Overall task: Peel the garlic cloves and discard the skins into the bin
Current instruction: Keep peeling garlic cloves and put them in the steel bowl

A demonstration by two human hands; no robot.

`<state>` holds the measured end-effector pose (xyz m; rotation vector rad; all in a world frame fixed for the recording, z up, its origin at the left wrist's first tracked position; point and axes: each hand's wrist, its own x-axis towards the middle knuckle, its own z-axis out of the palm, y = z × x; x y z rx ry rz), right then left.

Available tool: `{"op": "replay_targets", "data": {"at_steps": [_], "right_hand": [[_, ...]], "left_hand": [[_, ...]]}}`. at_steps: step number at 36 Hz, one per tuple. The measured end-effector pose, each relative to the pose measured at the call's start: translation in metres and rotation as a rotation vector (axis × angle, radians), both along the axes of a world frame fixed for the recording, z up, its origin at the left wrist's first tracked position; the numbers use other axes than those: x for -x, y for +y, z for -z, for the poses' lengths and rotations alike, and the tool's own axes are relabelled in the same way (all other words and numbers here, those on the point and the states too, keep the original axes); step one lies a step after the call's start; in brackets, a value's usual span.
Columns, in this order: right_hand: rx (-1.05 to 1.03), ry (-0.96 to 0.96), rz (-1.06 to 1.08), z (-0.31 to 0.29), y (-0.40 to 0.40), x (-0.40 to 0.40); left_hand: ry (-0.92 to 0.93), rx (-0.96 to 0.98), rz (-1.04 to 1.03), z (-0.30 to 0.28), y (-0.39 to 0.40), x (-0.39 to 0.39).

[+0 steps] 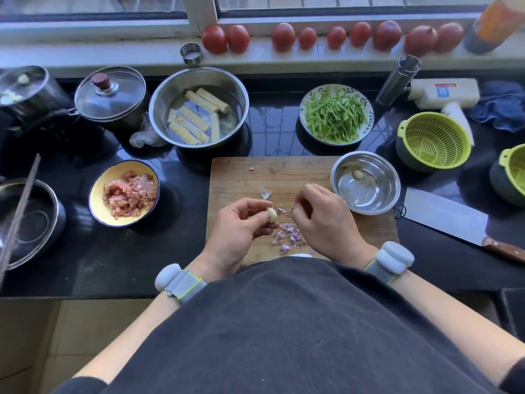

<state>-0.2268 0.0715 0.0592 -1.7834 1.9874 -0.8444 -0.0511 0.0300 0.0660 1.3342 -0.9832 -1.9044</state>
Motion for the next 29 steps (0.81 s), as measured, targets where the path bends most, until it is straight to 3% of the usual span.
{"op": "replay_targets", "data": {"at_steps": [5,8,15,18,22,26,29], "right_hand": [[-0.439,0.178,-0.001,0.031,0.001,0.008],[-0.558,0.173,-0.072,0.035,0.006,0.011],[-0.532,0.017,0.195,0.020,-0.003,0.007],[-0.470,-0.138,0.132,0.013,-0.005,0.003],[-0.346,-0.514,-0.052,0.011,-0.001,-0.008],[-0.157,-0.357,-0.120,0.011,0.003,-0.010],[-0.229,-0.533,0.005,0.006,0.009,-0.004]], "left_hand": [[0.278,-0.257,-0.066,-0.001,-0.002,-0.005],[0.342,-0.368,-0.086,0.000,-0.002,-0.007],[0.357,-0.458,-0.096,0.007,-0.001,-0.009],[0.307,-0.424,-0.076,0.009,0.000,-0.008],[0.204,-0.332,-0.034,0.010,0.001,-0.003],[0.065,-0.214,0.055,0.010,0.002,0.002],[-0.009,-0.166,0.141,0.011,0.000,0.005]]}}
